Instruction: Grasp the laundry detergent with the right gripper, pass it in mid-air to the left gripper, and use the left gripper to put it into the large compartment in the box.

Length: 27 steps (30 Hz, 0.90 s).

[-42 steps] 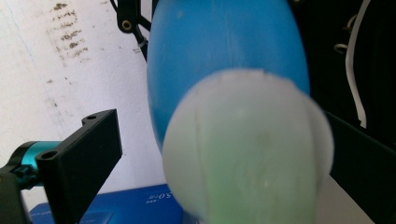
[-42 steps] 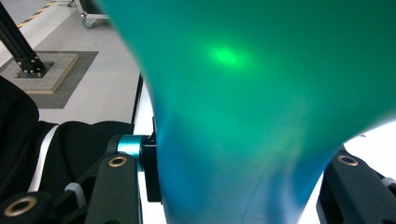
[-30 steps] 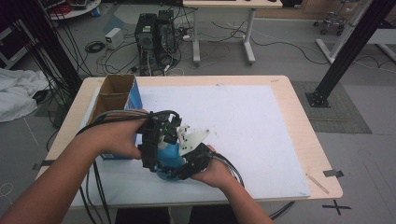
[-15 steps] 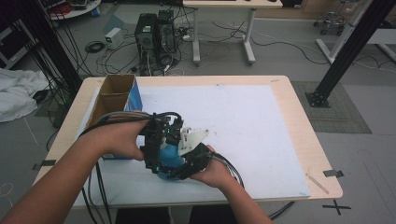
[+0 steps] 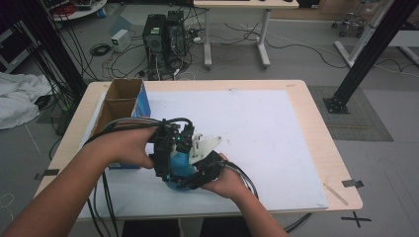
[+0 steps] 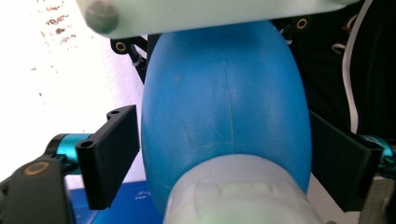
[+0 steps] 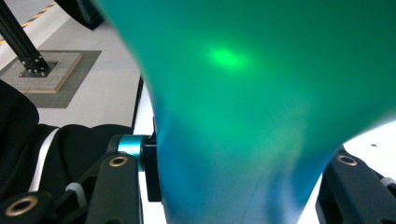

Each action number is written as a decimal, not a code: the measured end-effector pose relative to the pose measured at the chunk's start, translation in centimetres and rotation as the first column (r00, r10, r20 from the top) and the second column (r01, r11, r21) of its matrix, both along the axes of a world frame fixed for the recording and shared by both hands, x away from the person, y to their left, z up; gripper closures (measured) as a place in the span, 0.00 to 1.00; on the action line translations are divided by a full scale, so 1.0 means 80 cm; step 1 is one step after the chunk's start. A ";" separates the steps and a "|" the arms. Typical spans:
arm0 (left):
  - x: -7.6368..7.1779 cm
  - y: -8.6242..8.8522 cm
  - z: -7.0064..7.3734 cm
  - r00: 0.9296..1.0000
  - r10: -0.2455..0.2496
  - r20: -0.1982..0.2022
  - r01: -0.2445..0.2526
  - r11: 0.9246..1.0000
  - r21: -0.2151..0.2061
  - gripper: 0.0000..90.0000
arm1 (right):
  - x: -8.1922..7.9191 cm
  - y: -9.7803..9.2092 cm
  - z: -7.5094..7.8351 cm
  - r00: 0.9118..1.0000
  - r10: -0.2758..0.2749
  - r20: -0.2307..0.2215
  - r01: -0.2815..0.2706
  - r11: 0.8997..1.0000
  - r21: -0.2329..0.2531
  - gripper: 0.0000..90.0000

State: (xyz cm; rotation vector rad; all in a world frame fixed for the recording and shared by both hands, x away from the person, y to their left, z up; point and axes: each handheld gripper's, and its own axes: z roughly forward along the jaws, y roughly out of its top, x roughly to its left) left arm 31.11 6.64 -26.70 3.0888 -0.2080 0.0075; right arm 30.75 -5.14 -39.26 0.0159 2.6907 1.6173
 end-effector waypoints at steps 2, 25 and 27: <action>0.000 0.000 0.000 1.000 0.002 -0.003 -0.002 1.000 0.001 0.18 | 0.000 0.000 0.000 1.000 -0.005 0.007 0.005 1.000 -0.001 0.51; -0.004 -0.003 0.000 1.000 0.000 -0.002 0.000 1.000 0.008 0.31 | -0.001 0.000 0.000 1.000 -0.009 0.002 0.009 1.000 -0.003 0.51; -0.004 -0.003 0.000 1.000 0.002 0.001 -0.002 1.000 0.004 0.33 | -0.001 -0.001 0.001 1.000 -0.009 0.004 0.009 1.000 -0.004 0.51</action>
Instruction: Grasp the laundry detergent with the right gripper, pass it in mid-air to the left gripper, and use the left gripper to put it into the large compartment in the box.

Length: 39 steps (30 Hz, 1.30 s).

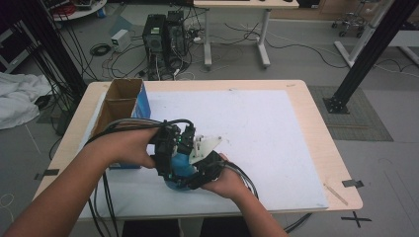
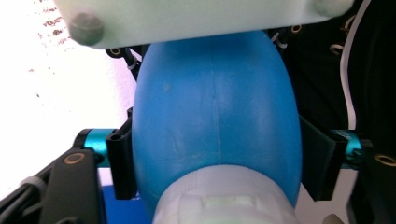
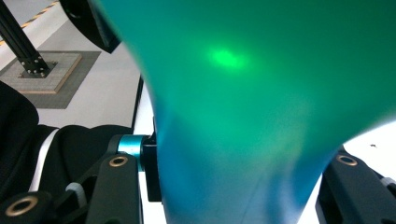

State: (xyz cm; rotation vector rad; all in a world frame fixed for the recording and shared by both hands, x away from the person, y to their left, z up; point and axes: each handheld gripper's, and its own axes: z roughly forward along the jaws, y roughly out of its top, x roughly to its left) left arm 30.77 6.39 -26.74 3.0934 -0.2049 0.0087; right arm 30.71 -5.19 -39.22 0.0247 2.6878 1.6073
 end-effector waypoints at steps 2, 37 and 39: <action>0.000 0.000 0.000 1.000 0.001 0.000 -0.001 1.000 0.001 0.34 | 0.000 0.000 0.000 1.000 0.004 0.006 -0.004 1.000 0.003 0.51; 0.002 -0.003 0.004 0.999 0.021 0.025 -0.021 1.000 0.006 0.43 | 0.001 -0.001 0.001 1.000 0.006 -0.012 -0.006 1.000 0.010 0.51; 0.002 -0.004 0.005 0.999 0.024 0.023 -0.024 1.000 0.004 0.43 | 0.001 -0.001 0.002 1.000 0.006 -0.011 -0.006 1.000 0.012 0.50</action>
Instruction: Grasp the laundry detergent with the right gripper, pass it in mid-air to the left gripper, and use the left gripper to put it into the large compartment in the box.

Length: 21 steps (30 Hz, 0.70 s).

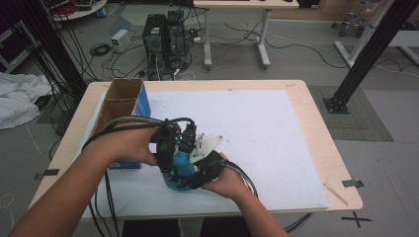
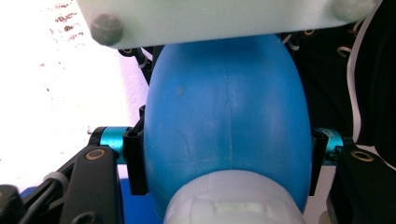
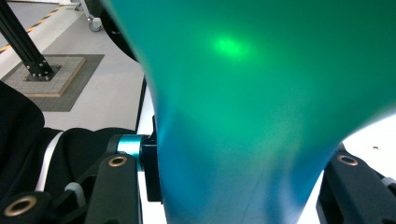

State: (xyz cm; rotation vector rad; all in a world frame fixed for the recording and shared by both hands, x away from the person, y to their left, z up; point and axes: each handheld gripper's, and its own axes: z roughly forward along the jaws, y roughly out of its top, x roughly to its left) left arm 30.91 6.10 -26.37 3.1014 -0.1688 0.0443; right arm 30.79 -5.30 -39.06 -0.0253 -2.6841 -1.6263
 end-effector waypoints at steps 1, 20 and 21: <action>0.000 0.000 0.000 1.000 -0.001 0.001 0.001 1.000 0.002 0.43 | 0.000 0.000 0.000 1.000 0.002 -0.003 -0.002 1.000 0.002 0.50; 0.005 0.002 0.017 0.999 0.041 0.016 -0.041 0.999 -0.007 0.43 | 0.002 -0.016 0.010 1.000 -0.027 0.002 0.027 1.000 0.007 0.34; 0.005 0.003 0.018 0.999 0.045 0.017 -0.045 0.999 -0.007 0.43 | 0.002 -0.017 0.011 0.999 -0.031 0.012 0.031 1.000 0.004 0.34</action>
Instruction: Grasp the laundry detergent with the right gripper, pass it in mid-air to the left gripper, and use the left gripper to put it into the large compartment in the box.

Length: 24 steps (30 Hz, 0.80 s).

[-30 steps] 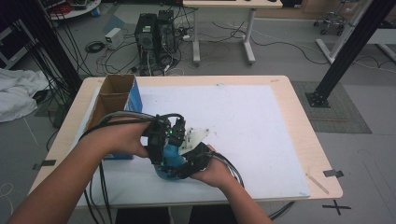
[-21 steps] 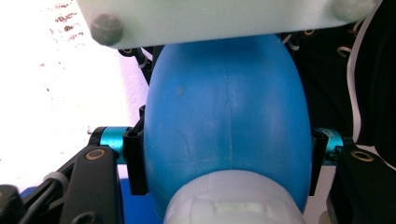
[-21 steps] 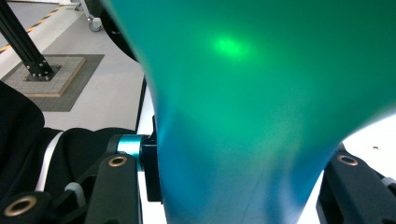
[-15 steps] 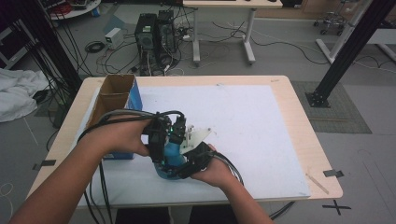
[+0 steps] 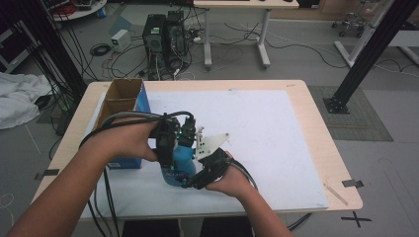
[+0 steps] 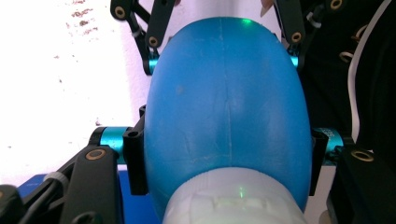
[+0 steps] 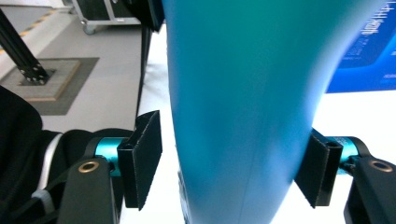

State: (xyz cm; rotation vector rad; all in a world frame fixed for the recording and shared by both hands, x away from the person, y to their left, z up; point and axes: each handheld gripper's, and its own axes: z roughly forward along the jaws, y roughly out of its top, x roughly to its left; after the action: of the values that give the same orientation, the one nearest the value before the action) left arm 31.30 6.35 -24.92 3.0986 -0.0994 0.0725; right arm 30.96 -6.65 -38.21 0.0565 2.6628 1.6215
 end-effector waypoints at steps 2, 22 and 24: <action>0.000 0.001 0.002 1.000 0.008 -0.004 -0.008 1.000 -0.004 0.43 | 0.000 -0.003 0.002 1.000 -0.002 0.003 0.002 1.000 0.004 0.32; 0.015 0.028 0.036 0.994 0.110 -0.026 -0.111 0.993 -0.039 0.43 | 0.005 -0.037 0.024 0.996 -0.092 -0.008 0.092 0.996 -0.018 0.15; 0.019 0.032 0.041 0.990 0.136 -0.029 -0.137 0.990 -0.035 0.43 | 0.007 -0.041 0.026 0.995 -0.102 0.000 0.102 0.994 -0.030 0.15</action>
State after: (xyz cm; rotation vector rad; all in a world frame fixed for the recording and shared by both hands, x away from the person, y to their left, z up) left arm 32.79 8.87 -21.67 3.0637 0.1145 0.0377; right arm 31.56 -9.95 -36.11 0.1894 2.6373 1.5520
